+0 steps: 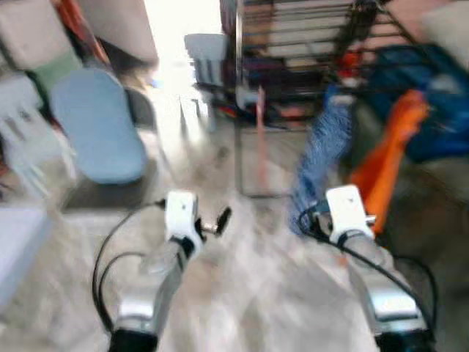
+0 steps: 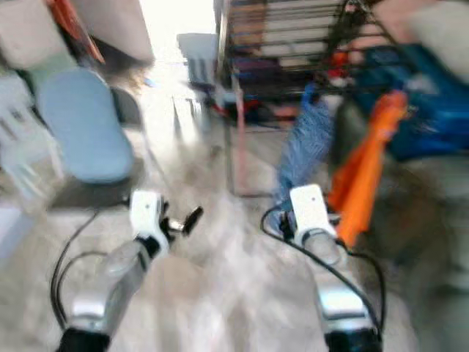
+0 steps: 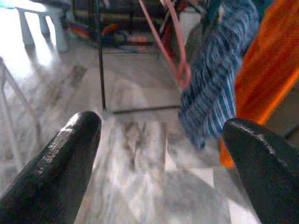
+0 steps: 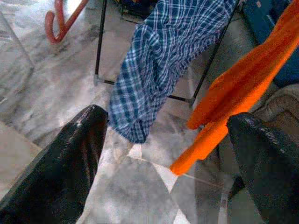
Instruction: Hang hanger
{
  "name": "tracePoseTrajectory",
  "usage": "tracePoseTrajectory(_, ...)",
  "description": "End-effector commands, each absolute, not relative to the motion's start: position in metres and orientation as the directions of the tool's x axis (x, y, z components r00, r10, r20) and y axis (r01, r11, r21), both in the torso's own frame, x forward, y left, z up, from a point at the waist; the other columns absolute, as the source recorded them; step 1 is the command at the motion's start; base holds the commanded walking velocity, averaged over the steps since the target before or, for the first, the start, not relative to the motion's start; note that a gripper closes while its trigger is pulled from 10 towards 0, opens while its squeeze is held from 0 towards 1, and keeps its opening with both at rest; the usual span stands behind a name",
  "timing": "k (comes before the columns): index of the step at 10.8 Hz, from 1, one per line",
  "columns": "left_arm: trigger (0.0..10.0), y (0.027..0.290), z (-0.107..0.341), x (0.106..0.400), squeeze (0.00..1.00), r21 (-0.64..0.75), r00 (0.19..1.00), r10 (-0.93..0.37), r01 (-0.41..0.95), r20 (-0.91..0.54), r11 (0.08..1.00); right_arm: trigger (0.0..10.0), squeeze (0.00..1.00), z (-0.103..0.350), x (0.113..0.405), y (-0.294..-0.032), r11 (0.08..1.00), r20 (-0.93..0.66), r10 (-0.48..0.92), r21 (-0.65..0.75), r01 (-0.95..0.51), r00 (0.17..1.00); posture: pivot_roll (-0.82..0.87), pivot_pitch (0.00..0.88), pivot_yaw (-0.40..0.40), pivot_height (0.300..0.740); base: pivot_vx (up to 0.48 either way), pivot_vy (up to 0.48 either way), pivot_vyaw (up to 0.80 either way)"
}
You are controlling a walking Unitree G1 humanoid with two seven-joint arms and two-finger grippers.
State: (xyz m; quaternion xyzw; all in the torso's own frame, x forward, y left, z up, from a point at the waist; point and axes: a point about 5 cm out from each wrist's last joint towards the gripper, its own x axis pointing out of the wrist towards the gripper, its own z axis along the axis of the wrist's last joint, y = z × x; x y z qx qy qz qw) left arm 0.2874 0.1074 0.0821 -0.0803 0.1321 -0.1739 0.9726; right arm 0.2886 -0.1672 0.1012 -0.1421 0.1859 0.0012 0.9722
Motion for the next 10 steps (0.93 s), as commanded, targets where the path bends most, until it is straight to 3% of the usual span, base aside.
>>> tracePoseTrajectory(1,10.0,0.115,0.083,0.289,0.00,-0.186,0.914,-0.339,0.301,-0.225,0.935,10.0,0.00,0.106,0.289,-0.158,0.967,-0.329,-0.015,-0.244,-0.070,0.944,-0.25,0.000,0.086,0.740,-0.281,0.000,0.00)
tracePoseTrajectory(3,10.0,0.123,0.089,0.292,0.00,-0.163,0.933,-0.304,0.275,-0.192,0.947,10.0,0.00,0.110,0.288,-0.152,0.983,-0.279,0.020,-0.169,-0.070,0.960,-0.26,0.000,0.104,0.740,0.000,0.000,0.00)
tracePoseTrajectory(6,10.0,0.178,0.083,0.279,0.00,-0.060,0.976,-0.106,0.096,-0.191,0.994,10.0,0.00,0.113,0.282,-0.152,0.992,-0.222,0.043,-0.105,-0.068,0.974,-0.25,0.000,0.101,0.740,0.000,0.000,0.00)
tracePoseTrajectory(10,10.0,0.211,0.076,0.260,0.00,-0.032,0.983,0.082,-0.089,-0.167,0.996,10.0,0.00,0.087,0.276,-0.144,0.981,-0.298,0.172,-0.037,-0.192,0.939,-0.22,0.000,0.069,0.740,0.000,0.000,0.00)
